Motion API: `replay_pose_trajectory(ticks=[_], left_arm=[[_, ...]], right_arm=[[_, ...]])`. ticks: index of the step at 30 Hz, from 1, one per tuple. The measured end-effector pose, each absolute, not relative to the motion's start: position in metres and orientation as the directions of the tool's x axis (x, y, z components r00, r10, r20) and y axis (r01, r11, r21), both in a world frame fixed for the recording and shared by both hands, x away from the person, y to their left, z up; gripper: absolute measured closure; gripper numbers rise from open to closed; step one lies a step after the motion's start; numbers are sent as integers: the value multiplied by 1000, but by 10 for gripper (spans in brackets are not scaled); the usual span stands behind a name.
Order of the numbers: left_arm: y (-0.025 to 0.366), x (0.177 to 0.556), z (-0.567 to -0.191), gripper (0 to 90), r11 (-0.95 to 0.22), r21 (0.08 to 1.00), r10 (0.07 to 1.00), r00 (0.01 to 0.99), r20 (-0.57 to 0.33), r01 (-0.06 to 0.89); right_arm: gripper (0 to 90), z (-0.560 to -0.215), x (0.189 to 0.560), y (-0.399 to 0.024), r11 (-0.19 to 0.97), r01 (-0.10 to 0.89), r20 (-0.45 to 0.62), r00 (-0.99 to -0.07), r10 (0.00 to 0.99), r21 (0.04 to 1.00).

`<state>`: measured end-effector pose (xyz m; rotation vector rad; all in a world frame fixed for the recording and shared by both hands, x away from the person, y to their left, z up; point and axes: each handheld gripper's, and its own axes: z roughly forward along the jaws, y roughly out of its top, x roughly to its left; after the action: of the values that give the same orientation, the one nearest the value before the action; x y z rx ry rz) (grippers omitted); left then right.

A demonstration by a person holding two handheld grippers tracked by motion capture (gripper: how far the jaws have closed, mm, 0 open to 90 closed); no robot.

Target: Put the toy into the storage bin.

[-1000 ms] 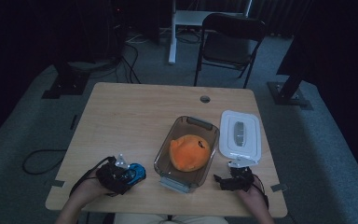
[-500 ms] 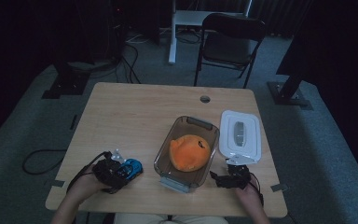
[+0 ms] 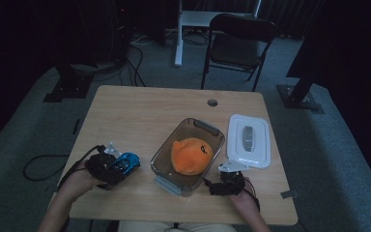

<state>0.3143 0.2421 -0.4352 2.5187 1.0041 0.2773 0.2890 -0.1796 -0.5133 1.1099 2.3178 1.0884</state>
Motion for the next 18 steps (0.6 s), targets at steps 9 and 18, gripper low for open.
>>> replay_pose_trajectory(ticks=[9, 18], left_arm=[[250, 326, -398, 289, -630, 488, 711, 702, 49, 604], [249, 335, -364, 289, -632, 509, 713, 696, 87, 584]], right_arm=[[108, -515, 288, -142, 412, 497, 29, -664, 747, 764], [108, -517, 289, -130, 446, 484, -14, -666, 746, 753]])
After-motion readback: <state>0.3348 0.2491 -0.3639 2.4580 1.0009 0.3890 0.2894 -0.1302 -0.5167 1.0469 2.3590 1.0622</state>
